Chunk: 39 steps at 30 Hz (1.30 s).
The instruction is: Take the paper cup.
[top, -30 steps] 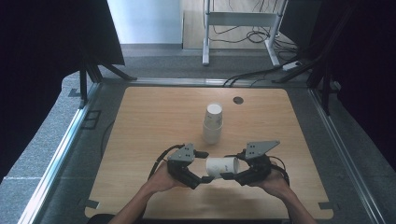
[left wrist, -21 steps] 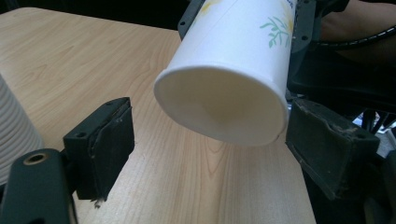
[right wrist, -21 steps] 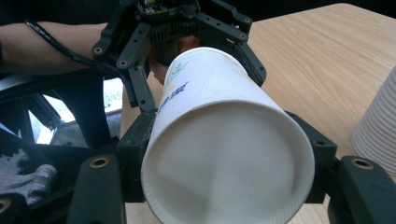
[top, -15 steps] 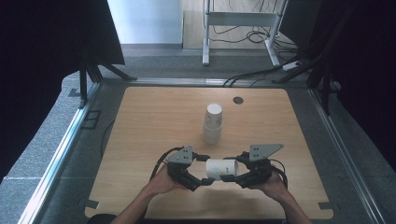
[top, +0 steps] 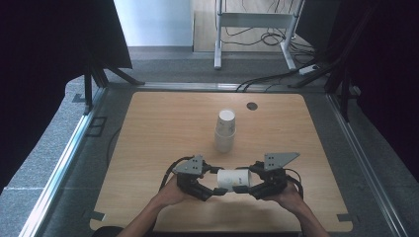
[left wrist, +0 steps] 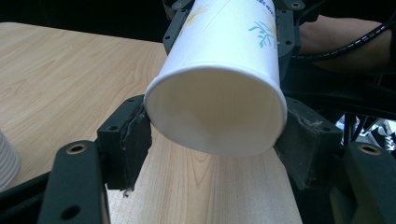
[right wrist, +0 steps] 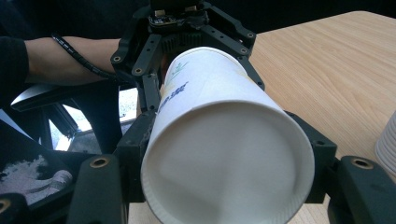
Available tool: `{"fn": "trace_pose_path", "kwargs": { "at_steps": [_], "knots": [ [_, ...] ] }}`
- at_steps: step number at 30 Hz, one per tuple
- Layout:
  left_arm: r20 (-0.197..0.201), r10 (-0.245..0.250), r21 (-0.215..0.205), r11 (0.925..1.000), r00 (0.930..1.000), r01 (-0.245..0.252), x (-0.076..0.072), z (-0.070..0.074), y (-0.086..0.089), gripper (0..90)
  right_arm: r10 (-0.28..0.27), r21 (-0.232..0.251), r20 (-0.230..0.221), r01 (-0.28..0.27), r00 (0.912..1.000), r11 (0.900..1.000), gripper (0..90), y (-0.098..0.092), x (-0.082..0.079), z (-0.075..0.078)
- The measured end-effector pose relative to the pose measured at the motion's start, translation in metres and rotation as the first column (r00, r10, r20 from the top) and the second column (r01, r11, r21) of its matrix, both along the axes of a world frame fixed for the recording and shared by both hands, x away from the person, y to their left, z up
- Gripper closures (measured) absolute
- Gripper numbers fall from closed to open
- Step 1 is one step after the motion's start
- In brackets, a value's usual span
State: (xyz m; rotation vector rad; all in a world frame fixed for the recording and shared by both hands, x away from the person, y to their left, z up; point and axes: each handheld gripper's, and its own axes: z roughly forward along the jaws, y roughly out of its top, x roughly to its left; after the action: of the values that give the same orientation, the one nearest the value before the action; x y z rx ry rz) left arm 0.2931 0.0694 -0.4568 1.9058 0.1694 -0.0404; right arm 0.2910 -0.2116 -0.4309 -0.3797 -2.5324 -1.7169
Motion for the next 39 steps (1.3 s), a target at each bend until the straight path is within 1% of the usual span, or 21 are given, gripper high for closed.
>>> {"fn": "trace_pose_path", "kwargs": {
  "at_steps": [7,12,20,24,26,32,39],
  "knots": [
    [-0.002,0.001,-0.001,1.0,1.0,-0.001,0.0,-0.001,0.001,34.0,0.01,-0.001,-0.008,-0.01,0.9999,1.0,36.4,-0.001,0.002,-0.001],
    [0.005,0.007,0.005,1.0,1.0,-0.007,0.0,-0.001,0.001,35.8,0.01,-0.001,-0.013,-0.01,0.9999,1.0,36.1,-0.001,0.003,-0.002],
    [0.001,0.009,0.01,0.9999,1.0,-0.009,0.001,0.0,0.001,36.8,0.004,-0.014,-0.006,-0.004,1.0,1.0,34.1,-0.001,0.005,-0.001],
    [-0.002,0.006,0.013,0.9999,1.0,-0.006,0.001,0.0,0.001,36.9,0.002,-0.031,0.002,-0.002,1.0,1.0,32.0,0.0,0.005,-0.001],
    [-0.001,0.006,0.019,0.9998,1.0,-0.006,0.001,0.001,0.002,36.9,-0.002,-0.041,0.005,0.003,1.0,0.999,30.7,-0.001,0.005,-0.001],
    [0.003,0.003,0.044,0.999,1.0,-0.003,0.002,0.004,0.004,36.9,-0.02,-0.048,0.019,0.021,0.9996,0.999,25.9,-0.004,0.005,0.002],
    [0.018,-0.003,0.109,0.9941,0.9998,0.001,0.003,0.01,0.004,36.8,-0.035,-0.101,0.045,0.04,0.9984,0.994,21.8,-0.006,0.005,0.008]
  ]
}}
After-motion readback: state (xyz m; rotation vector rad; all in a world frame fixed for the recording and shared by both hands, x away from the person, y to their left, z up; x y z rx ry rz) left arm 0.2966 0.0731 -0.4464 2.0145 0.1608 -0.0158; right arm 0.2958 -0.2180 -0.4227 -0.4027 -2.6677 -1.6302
